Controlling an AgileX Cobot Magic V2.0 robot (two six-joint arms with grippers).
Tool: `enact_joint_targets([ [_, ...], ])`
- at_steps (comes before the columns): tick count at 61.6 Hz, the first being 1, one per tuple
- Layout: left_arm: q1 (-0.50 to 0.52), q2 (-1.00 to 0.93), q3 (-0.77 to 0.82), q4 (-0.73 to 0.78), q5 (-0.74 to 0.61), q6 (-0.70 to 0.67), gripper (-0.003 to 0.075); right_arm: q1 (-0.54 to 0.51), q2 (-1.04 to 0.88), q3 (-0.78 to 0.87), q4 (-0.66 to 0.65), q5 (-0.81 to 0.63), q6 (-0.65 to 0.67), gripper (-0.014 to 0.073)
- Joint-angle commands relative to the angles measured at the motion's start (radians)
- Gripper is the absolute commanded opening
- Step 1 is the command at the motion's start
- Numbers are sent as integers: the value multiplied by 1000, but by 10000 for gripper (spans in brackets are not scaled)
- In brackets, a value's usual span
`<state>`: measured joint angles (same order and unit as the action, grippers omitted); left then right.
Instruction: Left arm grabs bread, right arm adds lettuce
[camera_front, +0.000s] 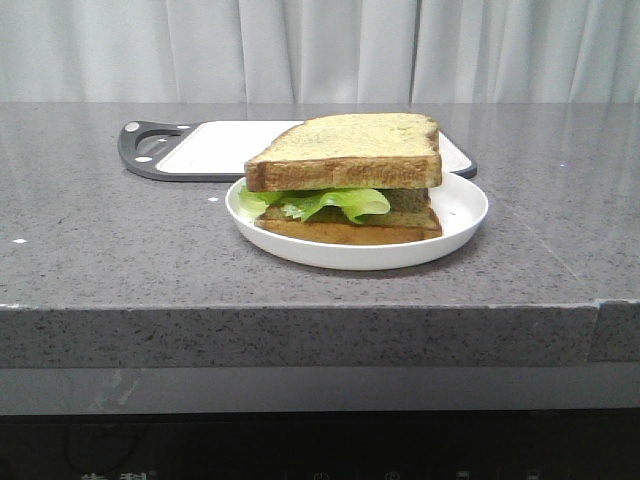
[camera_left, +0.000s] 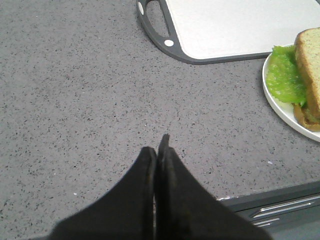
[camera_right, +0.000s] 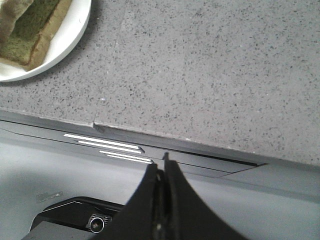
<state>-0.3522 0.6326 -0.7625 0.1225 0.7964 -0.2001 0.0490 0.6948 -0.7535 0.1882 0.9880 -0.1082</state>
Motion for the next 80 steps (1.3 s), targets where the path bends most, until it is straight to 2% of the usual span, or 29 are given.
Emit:
enact_joint_targets([
  [1,18,-29,-18,26,-92,-1,-20,-3,-4,-26,3,-43,2,-118],
  [10,113,-129,92,17,-204,-1,-20,-3,-4,-26,3,-43,2,-118],
  [22,240,-307,366,-80,-489,-1,-20,-3,-4,-26,3,-43,2,-118],
  [33,298,-487,603,-161,-673,-1,-20,-3,-4,-26,3,-43,2,-118],
  [41,304,-597,729,-167,-763,-1,-20,-3,-4,-26,3,-43,2,-118],
  [46,304,-645,774,-168,-796,-1,-20,-3,-4,-26,3,-43,2,-118],
  [48,304,-661,772,-168,-772,-1,-20,-3,-4,-26,3,-43,2,-118],
  [80,304,-654,774,-92,-780,1,-20,-3,-3,-26,3,-44,2,-118],
])
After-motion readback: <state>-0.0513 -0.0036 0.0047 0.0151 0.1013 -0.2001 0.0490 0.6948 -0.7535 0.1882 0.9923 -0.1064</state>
